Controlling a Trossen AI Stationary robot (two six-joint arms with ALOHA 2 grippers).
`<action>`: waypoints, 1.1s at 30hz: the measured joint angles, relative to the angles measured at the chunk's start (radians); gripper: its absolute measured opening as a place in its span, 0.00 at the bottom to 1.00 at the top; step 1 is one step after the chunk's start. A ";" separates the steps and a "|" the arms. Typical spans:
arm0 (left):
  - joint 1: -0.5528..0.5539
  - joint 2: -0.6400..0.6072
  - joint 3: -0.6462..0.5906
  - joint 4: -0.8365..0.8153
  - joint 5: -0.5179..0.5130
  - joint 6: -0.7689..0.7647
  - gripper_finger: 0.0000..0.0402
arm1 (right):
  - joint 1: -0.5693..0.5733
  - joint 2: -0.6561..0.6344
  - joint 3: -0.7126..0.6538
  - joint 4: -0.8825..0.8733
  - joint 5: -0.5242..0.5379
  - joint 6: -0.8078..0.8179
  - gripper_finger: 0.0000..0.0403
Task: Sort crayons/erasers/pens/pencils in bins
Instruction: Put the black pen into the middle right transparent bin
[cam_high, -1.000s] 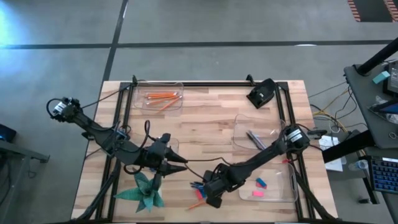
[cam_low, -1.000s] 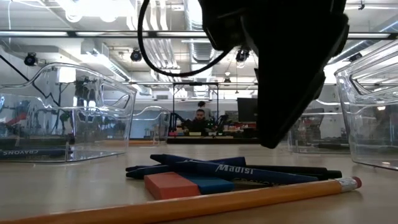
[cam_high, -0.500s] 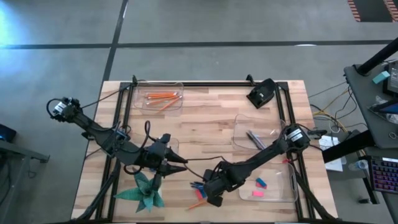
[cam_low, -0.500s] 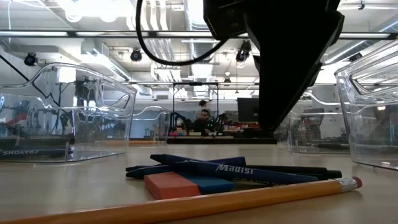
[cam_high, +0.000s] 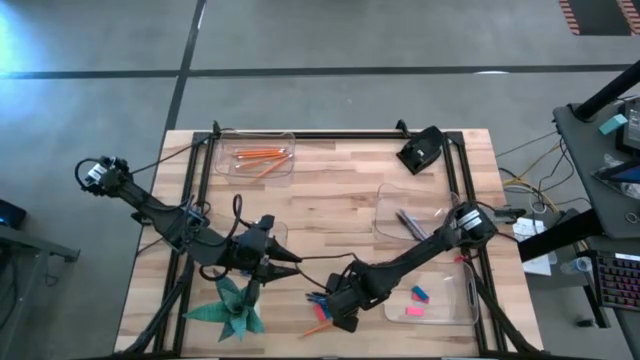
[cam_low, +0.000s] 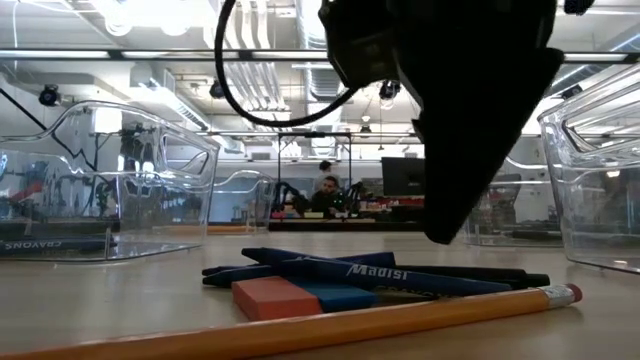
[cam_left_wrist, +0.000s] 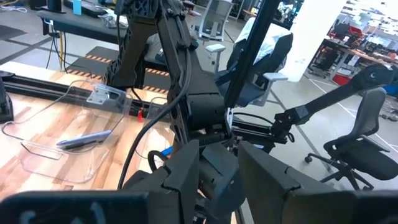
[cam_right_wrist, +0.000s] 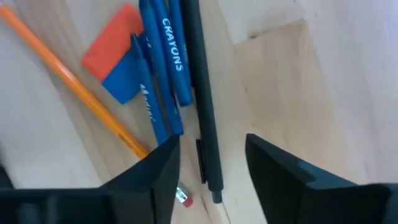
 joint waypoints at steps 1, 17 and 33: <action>0.000 0.000 0.000 -0.001 0.000 0.000 0.25 | -0.002 0.000 0.000 0.002 0.006 0.000 0.44; 0.000 0.000 0.000 -0.003 0.000 0.001 0.25 | -0.006 0.068 0.002 0.012 0.006 -0.081 0.48; 0.000 0.000 0.000 0.000 0.000 -0.001 0.25 | -0.006 0.090 0.002 0.007 0.060 -0.178 0.18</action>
